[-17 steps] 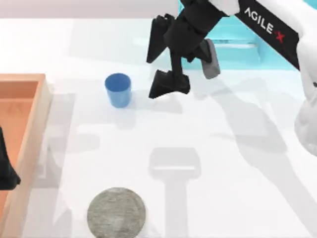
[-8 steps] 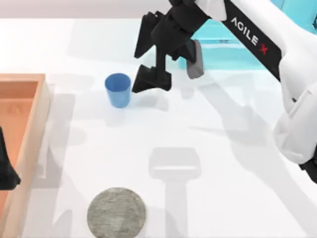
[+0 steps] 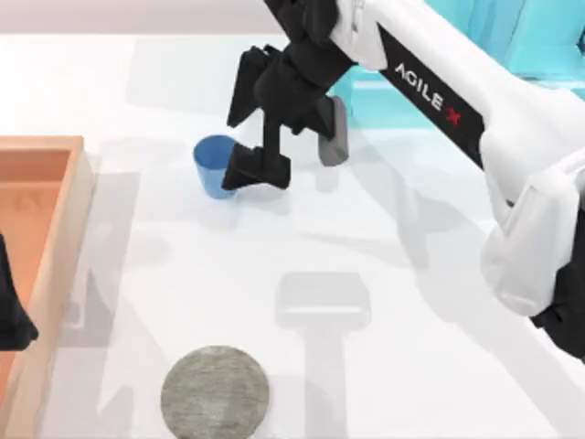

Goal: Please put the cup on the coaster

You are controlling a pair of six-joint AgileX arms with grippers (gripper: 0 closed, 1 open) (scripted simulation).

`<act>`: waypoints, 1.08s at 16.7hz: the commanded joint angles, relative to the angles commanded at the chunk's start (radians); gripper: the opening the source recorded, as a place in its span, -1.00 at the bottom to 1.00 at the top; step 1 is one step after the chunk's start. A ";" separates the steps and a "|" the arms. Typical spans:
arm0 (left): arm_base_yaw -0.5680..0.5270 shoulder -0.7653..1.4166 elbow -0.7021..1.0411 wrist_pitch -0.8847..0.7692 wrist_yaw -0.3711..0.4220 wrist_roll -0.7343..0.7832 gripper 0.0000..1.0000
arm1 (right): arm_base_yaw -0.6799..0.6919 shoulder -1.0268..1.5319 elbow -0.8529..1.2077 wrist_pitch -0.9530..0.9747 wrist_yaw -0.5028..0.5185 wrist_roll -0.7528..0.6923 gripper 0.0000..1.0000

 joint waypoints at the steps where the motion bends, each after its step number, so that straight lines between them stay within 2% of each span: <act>1: 0.000 0.000 0.000 0.000 0.000 0.000 1.00 | 0.013 0.030 0.009 0.027 0.005 0.014 1.00; 8: 0.000 0.000 0.000 0.000 0.000 0.000 1.00 | 0.049 0.114 0.036 0.105 0.020 0.054 1.00; 18: 0.000 0.000 0.000 0.000 0.000 0.000 1.00 | 0.049 0.114 0.036 0.105 0.020 0.054 -0.51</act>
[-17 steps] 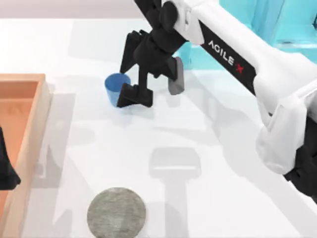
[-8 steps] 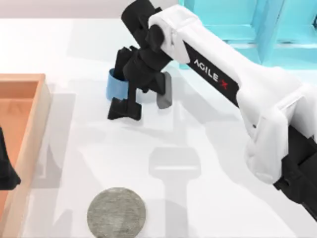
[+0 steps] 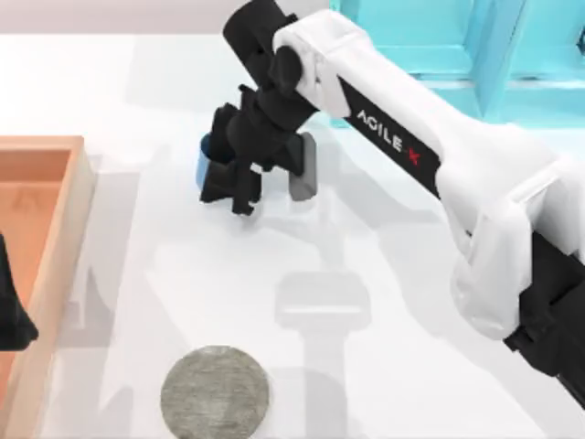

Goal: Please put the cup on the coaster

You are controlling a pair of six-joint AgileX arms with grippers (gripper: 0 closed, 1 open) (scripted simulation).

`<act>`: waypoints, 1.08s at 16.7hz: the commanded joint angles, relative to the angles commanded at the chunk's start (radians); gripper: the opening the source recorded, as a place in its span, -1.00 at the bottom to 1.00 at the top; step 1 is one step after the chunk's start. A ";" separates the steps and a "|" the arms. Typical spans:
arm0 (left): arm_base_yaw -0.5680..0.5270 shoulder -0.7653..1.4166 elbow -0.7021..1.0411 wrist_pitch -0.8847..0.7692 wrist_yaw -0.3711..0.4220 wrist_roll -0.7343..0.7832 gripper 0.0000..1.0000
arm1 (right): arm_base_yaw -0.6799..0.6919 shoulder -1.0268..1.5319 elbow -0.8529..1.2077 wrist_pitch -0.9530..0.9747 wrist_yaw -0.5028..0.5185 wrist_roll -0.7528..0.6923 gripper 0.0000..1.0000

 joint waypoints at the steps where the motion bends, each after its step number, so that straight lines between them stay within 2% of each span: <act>1: 0.000 0.000 0.000 0.000 0.000 0.000 1.00 | 0.000 0.000 0.000 0.000 0.000 0.000 -0.66; 3: 0.000 0.000 0.000 0.000 0.000 0.000 1.00 | 0.000 0.000 0.000 0.000 0.000 0.000 -0.96; 4: 0.000 0.000 0.000 0.000 0.000 0.000 1.00 | 0.000 0.000 0.000 0.000 0.000 0.000 -1.00; 13: 0.000 0.000 0.000 0.000 0.000 0.000 1.00 | -0.004 -0.003 -0.002 0.000 0.000 0.000 -1.00; 18: 0.000 0.000 0.000 0.000 0.000 0.000 1.00 | 0.035 -0.081 -0.104 -0.028 0.040 -0.152 -1.00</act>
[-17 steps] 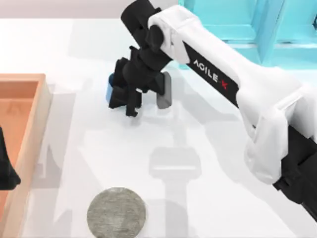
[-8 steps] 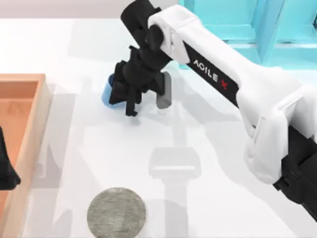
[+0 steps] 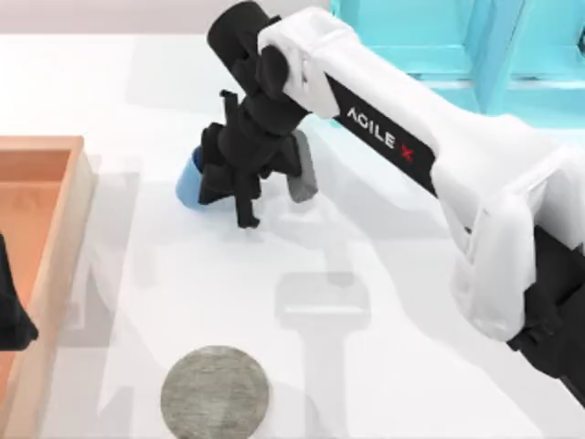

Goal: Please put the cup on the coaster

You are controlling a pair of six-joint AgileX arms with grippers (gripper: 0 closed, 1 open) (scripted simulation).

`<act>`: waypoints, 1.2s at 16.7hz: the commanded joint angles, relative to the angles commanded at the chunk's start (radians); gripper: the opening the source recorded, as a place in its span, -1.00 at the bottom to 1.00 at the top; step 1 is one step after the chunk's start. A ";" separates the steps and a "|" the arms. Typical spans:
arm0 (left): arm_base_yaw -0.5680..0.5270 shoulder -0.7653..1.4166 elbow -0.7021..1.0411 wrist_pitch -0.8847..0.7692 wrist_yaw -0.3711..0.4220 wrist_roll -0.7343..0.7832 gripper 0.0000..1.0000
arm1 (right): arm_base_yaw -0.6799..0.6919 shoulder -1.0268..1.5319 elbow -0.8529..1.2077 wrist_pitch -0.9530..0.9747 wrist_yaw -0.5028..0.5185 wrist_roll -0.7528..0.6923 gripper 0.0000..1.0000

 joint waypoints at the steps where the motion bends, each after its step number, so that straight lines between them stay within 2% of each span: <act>1: 0.000 0.000 0.000 0.000 0.000 0.000 1.00 | 0.014 -0.028 -0.037 -0.010 0.014 -0.055 -1.00; 14: 0.000 0.000 0.000 0.000 0.000 0.000 1.00 | 0.263 -0.494 -0.646 -0.185 0.240 -1.002 -1.00; 17: 0.000 0.000 0.000 0.000 0.000 0.000 1.00 | 0.302 -0.562 -0.735 -0.212 0.275 -1.136 -1.00; 20: 0.000 0.000 0.000 0.000 0.000 0.000 1.00 | 0.315 -0.585 -0.766 -0.222 0.288 -1.181 -1.00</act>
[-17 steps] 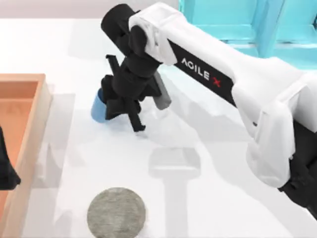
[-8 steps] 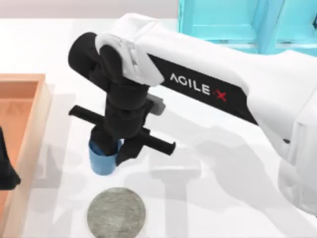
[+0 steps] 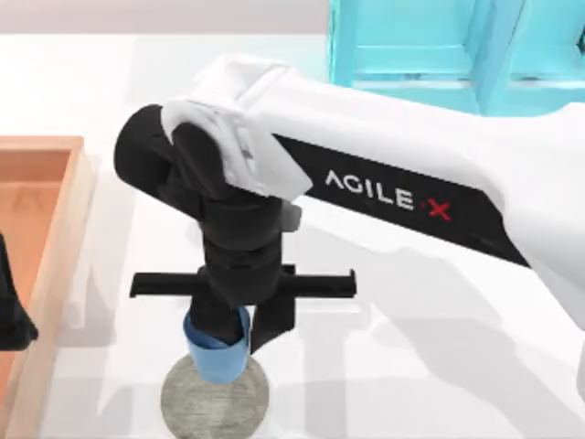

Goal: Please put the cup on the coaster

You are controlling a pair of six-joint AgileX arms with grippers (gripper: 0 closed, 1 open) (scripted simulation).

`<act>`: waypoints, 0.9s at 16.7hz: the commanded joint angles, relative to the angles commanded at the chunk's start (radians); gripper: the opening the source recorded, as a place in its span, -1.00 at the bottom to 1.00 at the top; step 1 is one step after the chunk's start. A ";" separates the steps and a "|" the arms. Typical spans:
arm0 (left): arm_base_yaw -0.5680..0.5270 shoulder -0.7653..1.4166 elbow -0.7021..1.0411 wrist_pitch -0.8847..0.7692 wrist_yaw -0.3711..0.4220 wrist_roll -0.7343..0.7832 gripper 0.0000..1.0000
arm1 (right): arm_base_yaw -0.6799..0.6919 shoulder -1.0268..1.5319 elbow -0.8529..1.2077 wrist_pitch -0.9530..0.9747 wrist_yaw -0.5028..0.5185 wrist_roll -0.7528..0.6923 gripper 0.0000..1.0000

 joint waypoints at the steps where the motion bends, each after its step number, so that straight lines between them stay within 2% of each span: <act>1: 0.000 0.000 0.000 0.000 0.000 0.000 1.00 | 0.000 0.000 0.000 0.000 0.000 0.000 -1.00; 6: 0.000 0.000 0.000 0.000 0.000 0.000 1.00 | -0.002 0.008 -0.009 0.016 -0.002 0.002 -1.00; 15: 0.000 0.000 0.000 0.000 0.000 0.000 1.00 | 0.024 0.055 -0.160 0.219 -0.001 0.025 -1.00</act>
